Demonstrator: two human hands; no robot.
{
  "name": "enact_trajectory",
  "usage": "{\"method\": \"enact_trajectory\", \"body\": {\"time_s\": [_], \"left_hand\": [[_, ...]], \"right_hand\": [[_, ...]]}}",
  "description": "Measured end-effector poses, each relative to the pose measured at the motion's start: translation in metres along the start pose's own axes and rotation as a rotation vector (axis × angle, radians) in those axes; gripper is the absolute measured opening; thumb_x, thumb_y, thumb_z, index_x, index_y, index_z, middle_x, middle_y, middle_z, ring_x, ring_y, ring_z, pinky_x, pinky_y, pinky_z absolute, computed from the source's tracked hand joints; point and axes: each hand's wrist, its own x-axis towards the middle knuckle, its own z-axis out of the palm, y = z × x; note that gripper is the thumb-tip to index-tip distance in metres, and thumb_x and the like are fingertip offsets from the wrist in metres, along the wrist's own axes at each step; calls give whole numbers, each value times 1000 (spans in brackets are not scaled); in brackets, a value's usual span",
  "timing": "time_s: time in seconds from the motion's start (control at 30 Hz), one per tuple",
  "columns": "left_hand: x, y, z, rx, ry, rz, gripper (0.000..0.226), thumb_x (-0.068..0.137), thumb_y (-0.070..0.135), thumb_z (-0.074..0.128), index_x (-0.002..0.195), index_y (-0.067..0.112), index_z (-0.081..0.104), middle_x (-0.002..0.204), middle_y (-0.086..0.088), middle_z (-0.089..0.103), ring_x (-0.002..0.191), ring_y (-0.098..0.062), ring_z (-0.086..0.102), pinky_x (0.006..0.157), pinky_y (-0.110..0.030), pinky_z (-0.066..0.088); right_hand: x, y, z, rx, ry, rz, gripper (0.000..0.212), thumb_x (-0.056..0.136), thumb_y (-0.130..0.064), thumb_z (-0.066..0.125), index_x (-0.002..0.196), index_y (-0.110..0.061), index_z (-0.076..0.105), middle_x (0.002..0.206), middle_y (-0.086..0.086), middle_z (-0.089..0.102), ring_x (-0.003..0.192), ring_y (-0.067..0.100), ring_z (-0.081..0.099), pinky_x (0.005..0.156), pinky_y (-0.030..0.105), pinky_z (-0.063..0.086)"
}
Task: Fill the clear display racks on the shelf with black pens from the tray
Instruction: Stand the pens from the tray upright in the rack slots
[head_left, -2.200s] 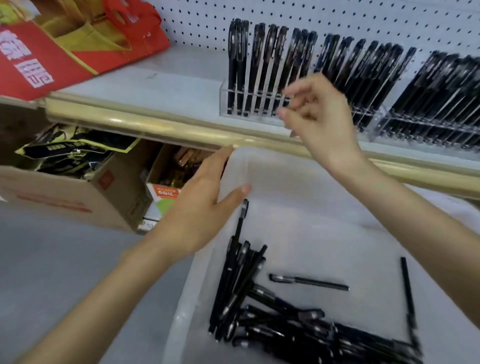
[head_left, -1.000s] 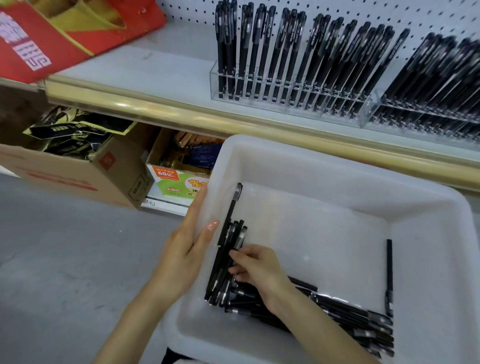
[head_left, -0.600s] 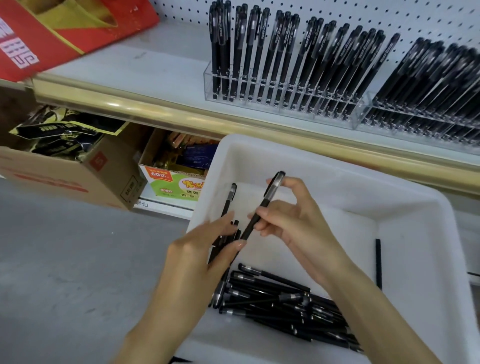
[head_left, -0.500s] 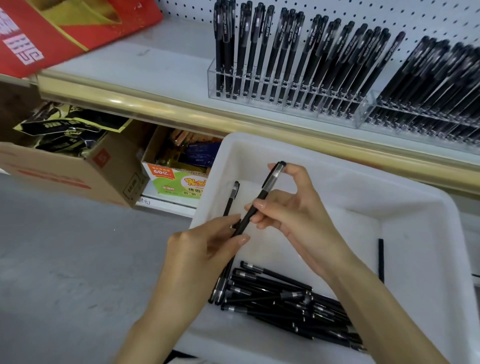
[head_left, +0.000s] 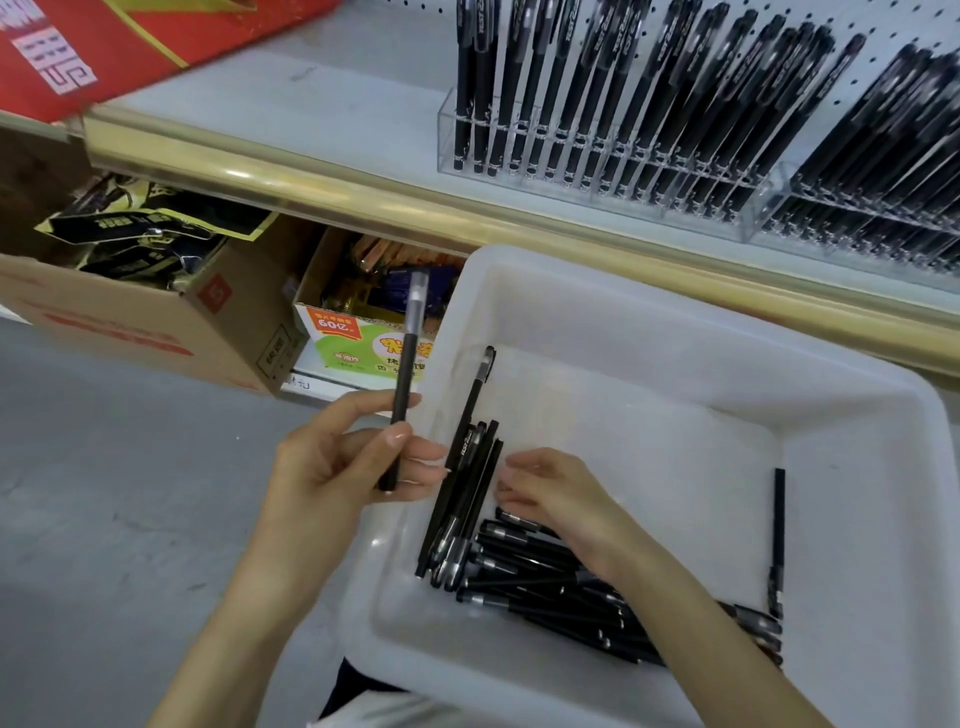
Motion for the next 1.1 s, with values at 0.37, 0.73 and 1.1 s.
{"method": "enact_trajectory", "body": {"time_s": [0.37,0.73,1.1], "left_hand": [[7,-12,-19,-155,-19,-32,43,71,31,70,99,2,58,92,-21,72,84,-33,72,69,-28,58],[3,-10,-18,-201,-113,-52,61,62,41,81,100,2,56,100,-23,71,94,-34,70,77,-29,57],[0,-4,8,-51,-273,-141,26,89,0,48,113,6,57,98,-13,74,95,-26,70,76,-29,58]], "right_hand": [[18,-5,34,90,104,-26,18,83,-11,73,97,-1,66,81,5,66,64,9,60,61,17,50],[13,-7,26,35,168,-123,12,87,-15,69,89,-3,66,68,-1,62,62,8,55,50,15,44],[-45,-101,-16,166,59,-609,32,90,-1,59,120,-14,57,77,22,61,61,16,61,56,22,48]]}}
